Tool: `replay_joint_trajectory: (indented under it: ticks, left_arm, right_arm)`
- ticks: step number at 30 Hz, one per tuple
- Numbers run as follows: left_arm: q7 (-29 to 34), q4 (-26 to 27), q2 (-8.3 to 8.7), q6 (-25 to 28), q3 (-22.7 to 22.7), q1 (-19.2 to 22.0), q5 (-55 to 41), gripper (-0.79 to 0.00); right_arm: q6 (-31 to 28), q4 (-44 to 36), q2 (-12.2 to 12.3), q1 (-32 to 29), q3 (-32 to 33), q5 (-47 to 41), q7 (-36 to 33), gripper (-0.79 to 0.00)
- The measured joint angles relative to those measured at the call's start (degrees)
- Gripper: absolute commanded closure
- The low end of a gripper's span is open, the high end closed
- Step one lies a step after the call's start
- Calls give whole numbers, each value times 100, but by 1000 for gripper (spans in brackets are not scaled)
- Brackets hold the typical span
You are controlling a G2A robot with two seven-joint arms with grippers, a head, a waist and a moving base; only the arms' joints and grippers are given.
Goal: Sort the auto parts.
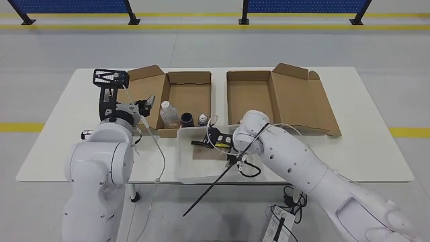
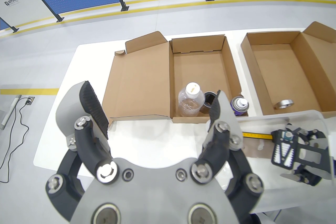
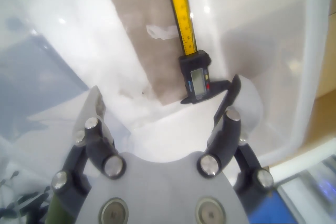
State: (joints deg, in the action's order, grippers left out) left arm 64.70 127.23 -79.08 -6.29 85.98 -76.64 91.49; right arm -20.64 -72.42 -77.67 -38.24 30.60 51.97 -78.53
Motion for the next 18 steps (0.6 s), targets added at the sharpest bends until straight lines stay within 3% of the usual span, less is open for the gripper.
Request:
replay_joint_trajectory:
  ticks: [18]
  left_arm:
    - [0,0,0,0,0,0,0,-785]
  right_arm:
    - [-13,32,-15,19,-20,-17,-14,-785]
